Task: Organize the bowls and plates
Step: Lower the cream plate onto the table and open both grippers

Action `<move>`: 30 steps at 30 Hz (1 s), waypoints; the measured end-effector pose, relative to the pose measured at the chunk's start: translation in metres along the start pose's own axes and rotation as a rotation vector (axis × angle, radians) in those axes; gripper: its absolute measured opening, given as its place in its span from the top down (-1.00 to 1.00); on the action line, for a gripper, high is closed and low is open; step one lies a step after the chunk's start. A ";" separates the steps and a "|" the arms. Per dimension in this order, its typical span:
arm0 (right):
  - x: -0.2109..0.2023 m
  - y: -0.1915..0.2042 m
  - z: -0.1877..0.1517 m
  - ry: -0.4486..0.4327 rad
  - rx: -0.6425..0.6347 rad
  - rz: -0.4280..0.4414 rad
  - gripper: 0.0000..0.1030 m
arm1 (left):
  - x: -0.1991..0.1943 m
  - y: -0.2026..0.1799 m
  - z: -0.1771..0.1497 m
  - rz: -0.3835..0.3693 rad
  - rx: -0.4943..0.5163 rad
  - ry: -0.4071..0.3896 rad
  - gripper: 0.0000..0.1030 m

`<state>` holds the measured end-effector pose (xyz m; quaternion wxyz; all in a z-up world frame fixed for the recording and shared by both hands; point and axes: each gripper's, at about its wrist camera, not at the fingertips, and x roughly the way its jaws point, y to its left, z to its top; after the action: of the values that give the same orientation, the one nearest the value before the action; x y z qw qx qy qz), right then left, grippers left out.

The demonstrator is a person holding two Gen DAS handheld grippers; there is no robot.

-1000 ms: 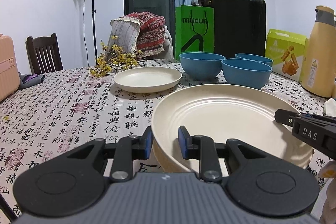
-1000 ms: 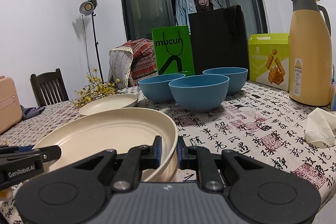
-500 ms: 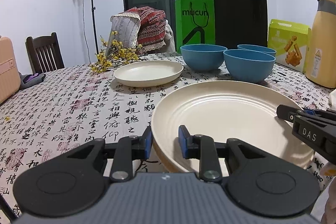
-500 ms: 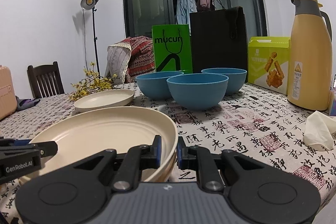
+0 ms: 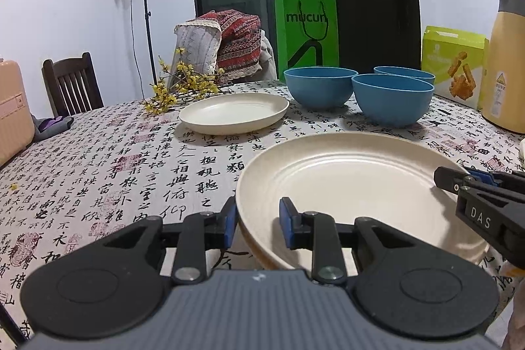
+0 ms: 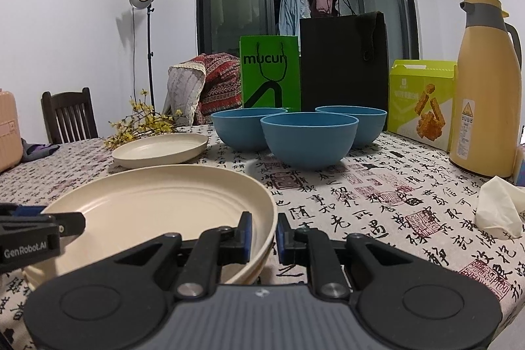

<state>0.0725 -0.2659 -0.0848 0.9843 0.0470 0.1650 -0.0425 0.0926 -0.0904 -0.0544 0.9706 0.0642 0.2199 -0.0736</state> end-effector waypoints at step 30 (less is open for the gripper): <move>-0.005 -0.033 0.018 -0.056 0.115 0.092 -1.00 | -0.023 0.047 0.014 0.017 -0.147 -0.114 -1.00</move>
<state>0.0703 -0.3001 -0.0685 0.9851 0.1098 0.1323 -0.0079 0.0859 -0.0440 -0.0279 0.9842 -0.0097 0.1687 -0.0526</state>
